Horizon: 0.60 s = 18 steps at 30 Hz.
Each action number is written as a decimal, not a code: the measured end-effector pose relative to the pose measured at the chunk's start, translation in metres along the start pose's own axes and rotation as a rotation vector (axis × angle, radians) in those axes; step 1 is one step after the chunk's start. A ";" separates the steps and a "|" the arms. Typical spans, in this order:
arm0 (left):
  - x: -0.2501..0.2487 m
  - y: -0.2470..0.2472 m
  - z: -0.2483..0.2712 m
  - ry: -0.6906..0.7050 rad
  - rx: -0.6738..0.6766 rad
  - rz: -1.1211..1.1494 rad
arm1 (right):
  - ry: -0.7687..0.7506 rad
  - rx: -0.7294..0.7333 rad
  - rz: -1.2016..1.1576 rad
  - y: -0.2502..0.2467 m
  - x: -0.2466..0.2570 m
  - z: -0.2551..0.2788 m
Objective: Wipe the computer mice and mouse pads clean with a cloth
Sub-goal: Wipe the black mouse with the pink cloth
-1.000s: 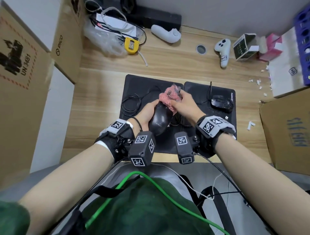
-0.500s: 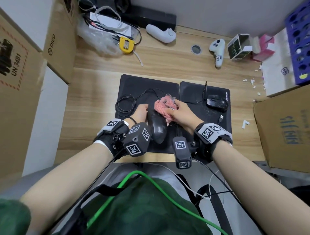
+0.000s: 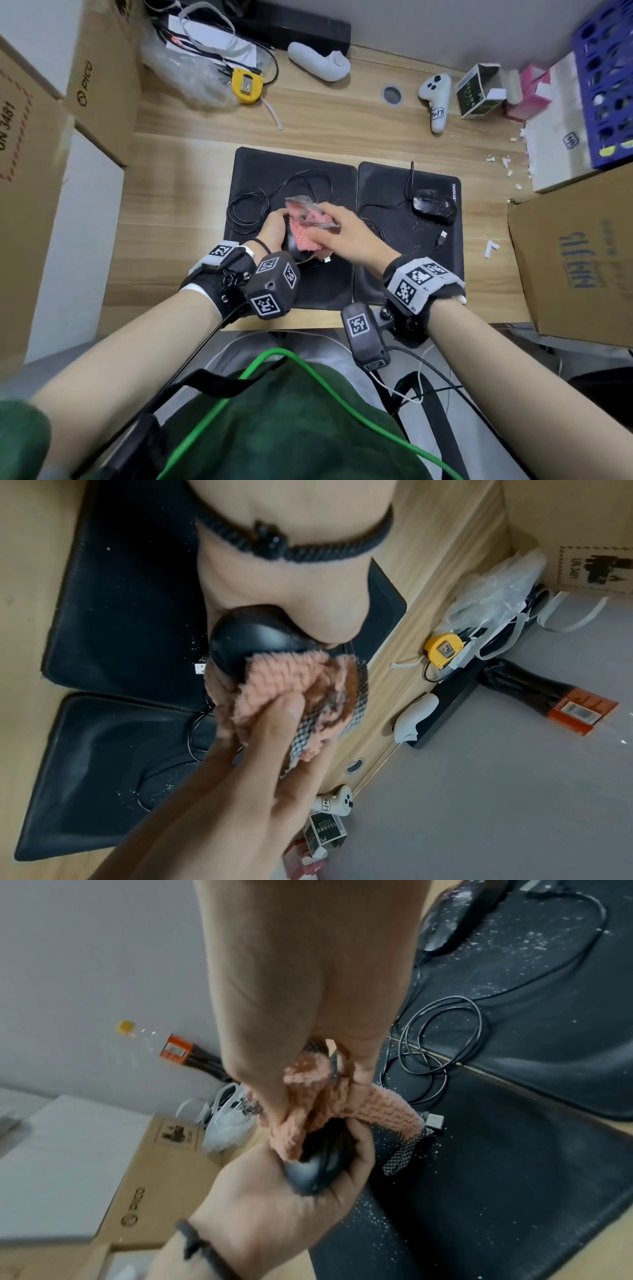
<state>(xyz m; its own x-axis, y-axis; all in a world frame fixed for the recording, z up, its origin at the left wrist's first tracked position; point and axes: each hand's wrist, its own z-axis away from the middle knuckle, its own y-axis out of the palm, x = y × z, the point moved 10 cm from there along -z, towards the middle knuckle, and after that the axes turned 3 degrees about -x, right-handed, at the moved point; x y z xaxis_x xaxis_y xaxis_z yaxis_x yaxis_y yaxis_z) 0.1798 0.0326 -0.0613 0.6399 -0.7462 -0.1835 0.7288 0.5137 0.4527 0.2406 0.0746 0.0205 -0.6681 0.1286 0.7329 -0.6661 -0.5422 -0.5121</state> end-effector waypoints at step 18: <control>-0.012 -0.002 0.017 0.002 -0.013 -0.044 | -0.008 -0.009 -0.052 0.000 -0.006 -0.015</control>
<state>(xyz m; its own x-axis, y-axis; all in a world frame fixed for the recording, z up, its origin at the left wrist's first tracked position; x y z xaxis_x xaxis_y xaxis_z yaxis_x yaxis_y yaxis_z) 0.1671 0.0332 -0.0453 0.6076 -0.7675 -0.2046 0.7595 0.4859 0.4325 0.2397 0.0861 0.0097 -0.6297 0.1494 0.7624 -0.7030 -0.5272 -0.4773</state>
